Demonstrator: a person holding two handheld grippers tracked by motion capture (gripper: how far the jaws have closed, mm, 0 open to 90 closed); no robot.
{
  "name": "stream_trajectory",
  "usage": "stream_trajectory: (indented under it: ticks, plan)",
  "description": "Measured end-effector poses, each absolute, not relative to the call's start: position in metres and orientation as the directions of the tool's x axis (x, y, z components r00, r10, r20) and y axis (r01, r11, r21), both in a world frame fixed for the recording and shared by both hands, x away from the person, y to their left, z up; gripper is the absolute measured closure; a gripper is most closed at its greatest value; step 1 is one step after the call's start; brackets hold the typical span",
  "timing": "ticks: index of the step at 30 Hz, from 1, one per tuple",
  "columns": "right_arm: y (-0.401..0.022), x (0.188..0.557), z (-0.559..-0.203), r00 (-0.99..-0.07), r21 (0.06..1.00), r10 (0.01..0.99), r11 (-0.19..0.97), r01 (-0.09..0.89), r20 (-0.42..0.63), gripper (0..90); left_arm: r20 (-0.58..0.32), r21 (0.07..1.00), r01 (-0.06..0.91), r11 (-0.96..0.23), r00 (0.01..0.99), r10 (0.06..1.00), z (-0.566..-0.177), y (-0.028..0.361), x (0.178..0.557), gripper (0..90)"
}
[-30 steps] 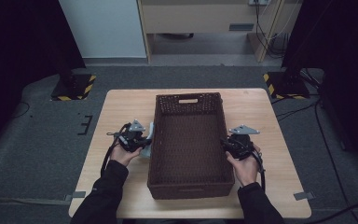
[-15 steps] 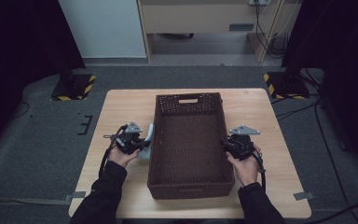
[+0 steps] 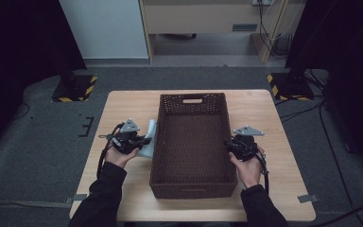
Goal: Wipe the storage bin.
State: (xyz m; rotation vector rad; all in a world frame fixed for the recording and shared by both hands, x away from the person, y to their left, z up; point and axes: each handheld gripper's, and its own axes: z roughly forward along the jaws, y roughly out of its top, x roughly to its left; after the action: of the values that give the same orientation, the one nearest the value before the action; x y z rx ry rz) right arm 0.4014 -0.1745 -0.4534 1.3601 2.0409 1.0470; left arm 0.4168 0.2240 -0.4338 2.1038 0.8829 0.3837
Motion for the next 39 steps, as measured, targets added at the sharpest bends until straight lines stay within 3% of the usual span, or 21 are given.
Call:
stream_trajectory:
  ticks: [9, 15, 27, 34, 39]
  plan:
    - [-0.18, 0.399, -0.45, -0.408, 0.83, 0.913, 0.229, 0.509, -0.002, 49.4, -0.061, 0.686, 0.539, -0.489, 0.712, 0.699, -0.472, 0.211, 0.419, 82.9]
    - [-0.188, 0.392, -0.444, -0.467, 0.84, 0.884, 0.228, 0.492, 0.033, 44.6, -0.074, 0.665, 0.566, -0.487, 0.699, 0.712, -0.478, 0.209, 0.42, 83.0]
    - [-0.19, 0.387, -0.446, -0.516, 0.822, 0.856, 0.264, 0.505, 0.043, 52.4, -0.061, 0.764, 0.485, -0.425, 0.711, 0.701, -0.434, 0.22, 0.405, 82.9]
    - [-0.185, 0.391, -0.451, -0.505, 0.795, 0.862, 0.278, 0.539, 0.041, 59.8, -0.095, 0.673, 0.566, -0.476, 0.704, 0.703, -0.471, 0.219, 0.395, 83.0]
    - [-0.18, 0.392, -0.451, -0.476, 0.794, 0.879, 0.279, 0.54, 0.015, 65.9, -0.093, 0.646, 0.574, -0.503, 0.713, 0.695, -0.483, 0.214, 0.396, 83.0]
